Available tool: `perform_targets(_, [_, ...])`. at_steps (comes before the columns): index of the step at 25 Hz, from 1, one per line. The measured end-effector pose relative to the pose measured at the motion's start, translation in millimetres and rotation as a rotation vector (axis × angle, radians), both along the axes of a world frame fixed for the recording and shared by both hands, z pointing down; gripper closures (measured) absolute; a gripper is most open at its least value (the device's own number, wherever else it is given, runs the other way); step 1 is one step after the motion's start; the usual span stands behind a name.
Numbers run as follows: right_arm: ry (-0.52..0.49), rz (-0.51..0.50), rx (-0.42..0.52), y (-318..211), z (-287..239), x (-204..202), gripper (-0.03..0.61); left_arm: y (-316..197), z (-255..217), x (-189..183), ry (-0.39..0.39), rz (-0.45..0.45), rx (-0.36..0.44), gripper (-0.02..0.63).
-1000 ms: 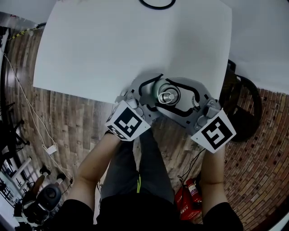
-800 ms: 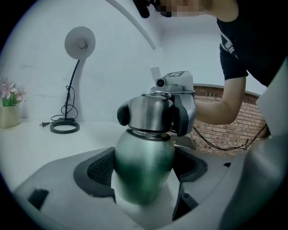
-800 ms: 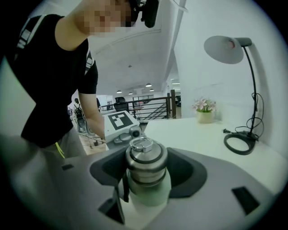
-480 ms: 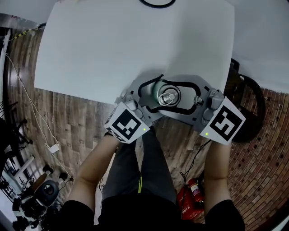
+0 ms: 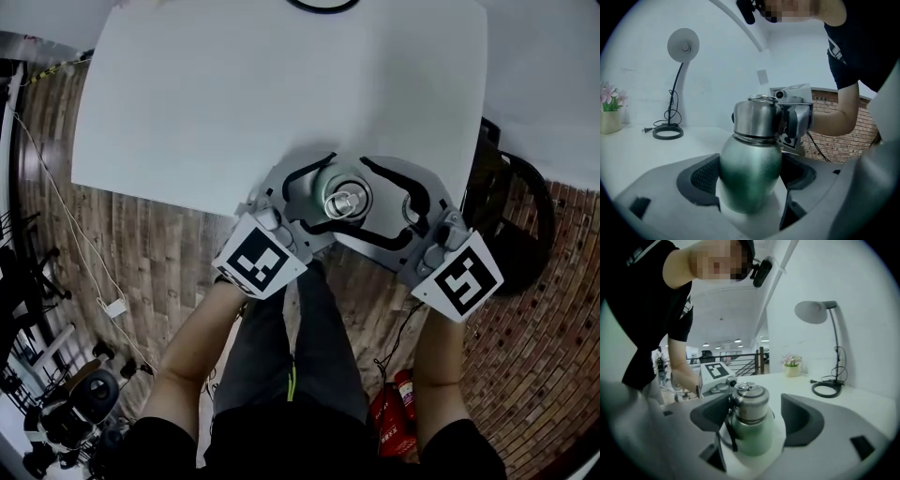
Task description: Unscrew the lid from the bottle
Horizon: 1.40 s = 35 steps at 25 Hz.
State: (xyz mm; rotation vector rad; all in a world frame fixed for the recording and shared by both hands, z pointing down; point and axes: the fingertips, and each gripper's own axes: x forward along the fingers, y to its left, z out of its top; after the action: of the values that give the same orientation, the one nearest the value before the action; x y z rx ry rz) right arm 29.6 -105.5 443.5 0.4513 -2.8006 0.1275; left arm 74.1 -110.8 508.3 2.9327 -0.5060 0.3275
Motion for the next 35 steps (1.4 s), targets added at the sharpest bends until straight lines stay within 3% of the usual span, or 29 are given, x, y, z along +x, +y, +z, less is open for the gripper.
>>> perform_targets(3, [-0.108, 0.196, 0.014, 0.9, -8.7, 0.7, 0.255, 0.8, -4.2, -1.4, 0.012, -0.022, -0.019, 0.244])
perform_targets(10, [-0.141, 0.578, 0.103, -3.3, -11.2, -5.3, 0.255, 0.9, -3.2, -0.2, 0.004, -0.021, -0.007, 0.244])
perform_targets(13, [-0.103, 0.667, 0.127, -7.5, -7.2, -0.9, 0.256, 1.1, -4.7, -0.2, 0.008, -0.028, -0.008, 0.244])
perform_targets(17, [-0.066, 0.709, 0.146, -13.1, -3.1, 7.3, 0.258, -1.0, -2.8, 0.7, 0.012, -0.033, -0.015, 0.244])
perform_targets(22, [-0.048, 0.675, 0.166, -10.7, -7.1, 1.5, 0.313, -0.1, -3.6, -1.9, 0.004, -0.033, -0.005, 0.244])
perform_targets(27, [-0.035, 0.575, 0.169, -6.2, -4.6, 0.0, 0.313, -0.5, -4.7, -1.5, 0.012, -0.043, -0.013, 0.244])
perform_targets(31, [-0.005, 0.398, 0.159, -3.7, -1.7, -5.4, 0.313, 0.0, -2.0, -2.7, 0.001, -0.035, -0.006, 0.244])
perform_targets(35, [0.050, 0.105, 0.111, 1.9, 1.0, -8.5, 0.313, 1.1, 0.0, -1.1, -0.010, -0.016, 0.014, 0.244])
